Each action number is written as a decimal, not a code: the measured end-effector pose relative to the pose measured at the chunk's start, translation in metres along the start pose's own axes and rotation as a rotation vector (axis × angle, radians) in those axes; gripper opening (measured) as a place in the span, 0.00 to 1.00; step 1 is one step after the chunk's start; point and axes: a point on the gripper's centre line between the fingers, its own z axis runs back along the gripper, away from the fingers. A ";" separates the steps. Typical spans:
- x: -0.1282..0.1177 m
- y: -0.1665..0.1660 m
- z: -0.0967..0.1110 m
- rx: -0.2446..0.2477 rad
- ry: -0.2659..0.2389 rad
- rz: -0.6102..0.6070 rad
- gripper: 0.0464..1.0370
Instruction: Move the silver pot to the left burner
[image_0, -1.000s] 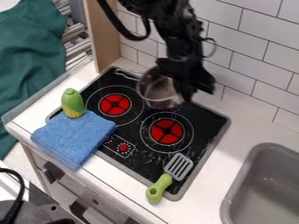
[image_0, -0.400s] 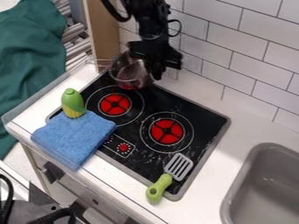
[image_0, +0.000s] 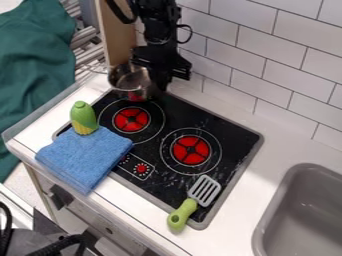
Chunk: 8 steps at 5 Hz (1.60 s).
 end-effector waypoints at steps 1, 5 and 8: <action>-0.008 0.008 -0.003 0.018 0.025 -0.016 0.01; -0.032 -0.018 -0.016 0.017 0.110 -0.132 0.01; -0.044 -0.016 -0.017 0.035 0.159 -0.163 0.01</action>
